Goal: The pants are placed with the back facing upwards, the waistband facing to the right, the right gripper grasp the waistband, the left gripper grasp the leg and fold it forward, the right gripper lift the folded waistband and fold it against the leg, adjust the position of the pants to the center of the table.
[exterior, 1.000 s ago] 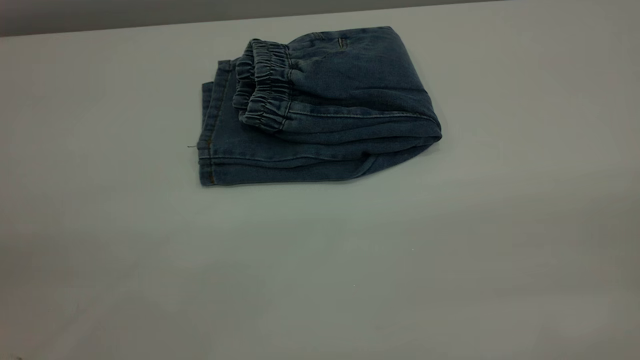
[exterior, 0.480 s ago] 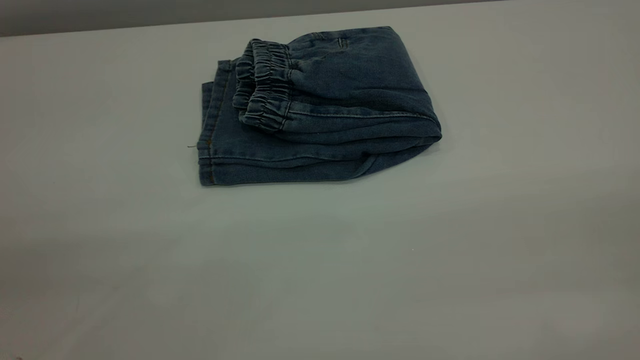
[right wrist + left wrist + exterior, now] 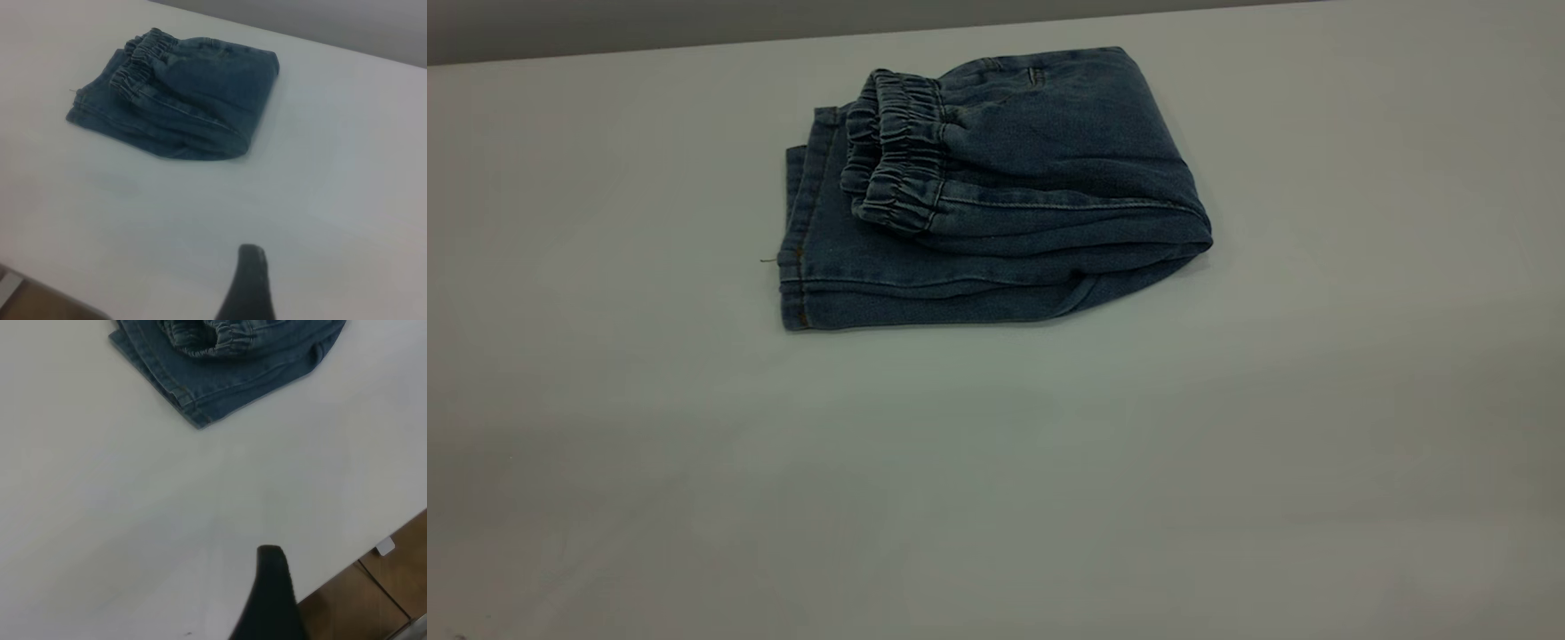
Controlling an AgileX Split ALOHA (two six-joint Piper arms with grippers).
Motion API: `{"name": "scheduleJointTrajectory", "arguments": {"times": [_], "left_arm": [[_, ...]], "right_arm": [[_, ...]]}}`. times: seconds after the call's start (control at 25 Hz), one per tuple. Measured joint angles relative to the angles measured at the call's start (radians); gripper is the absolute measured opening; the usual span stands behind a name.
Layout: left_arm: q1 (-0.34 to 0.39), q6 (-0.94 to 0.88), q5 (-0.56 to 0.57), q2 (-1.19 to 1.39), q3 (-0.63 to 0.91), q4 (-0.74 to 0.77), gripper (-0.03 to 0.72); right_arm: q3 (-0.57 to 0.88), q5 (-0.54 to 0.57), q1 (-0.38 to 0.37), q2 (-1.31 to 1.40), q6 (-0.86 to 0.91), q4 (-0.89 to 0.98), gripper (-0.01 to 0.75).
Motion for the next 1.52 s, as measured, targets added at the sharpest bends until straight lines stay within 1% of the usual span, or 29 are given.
{"name": "scheduleJointTrajectory", "arguments": {"times": [0.2, 0.32, 0.44, 0.52, 0.68, 0.8, 0.88, 0.96, 1.12, 1.52], "left_arm": [[0.002, 0.000, 0.001, 0.000, 0.000, 0.000, 0.507], [0.043, 0.000, 0.001, -0.007, 0.000, 0.000, 0.507], [0.139, 0.000, 0.002, -0.041, 0.000, 0.000, 0.507], [0.218, 0.000, 0.002, -0.072, 0.000, 0.000, 0.507], [0.354, 0.000, 0.002, -0.133, 0.000, 0.000, 0.507], [0.418, 0.000, 0.004, -0.164, 0.000, 0.000, 0.507], [0.430, 0.000, 0.004, -0.179, 0.000, 0.000, 0.507], [0.430, -0.001, 0.004, -0.194, 0.000, 0.000, 0.507], [0.430, -0.002, 0.004, -0.207, 0.000, 0.000, 0.507], [0.429, -0.003, 0.001, -0.206, 0.000, -0.001, 0.507]], "right_arm": [[0.000, 0.000, 0.000, 0.000, -0.001, 0.002, 0.531], [0.000, 0.000, 0.000, 0.000, -0.002, 0.003, 0.531], [0.000, 0.000, 0.000, 0.000, -0.002, 0.003, 0.531], [0.000, 0.000, -0.004, 0.000, -0.002, 0.003, 0.531], [0.000, 0.000, -0.078, 0.000, -0.003, 0.007, 0.524], [0.000, 0.000, -0.133, 0.000, -0.006, 0.007, 0.521], [0.000, 0.000, -0.144, 0.000, -0.006, 0.007, 0.521], [0.000, 0.000, -0.146, 0.000, -0.006, 0.007, 0.521], [0.000, 0.000, -0.172, 0.000, -0.006, 0.007, 0.521], [0.000, 0.000, -0.172, 0.000, -0.004, 0.007, 0.521]]}}
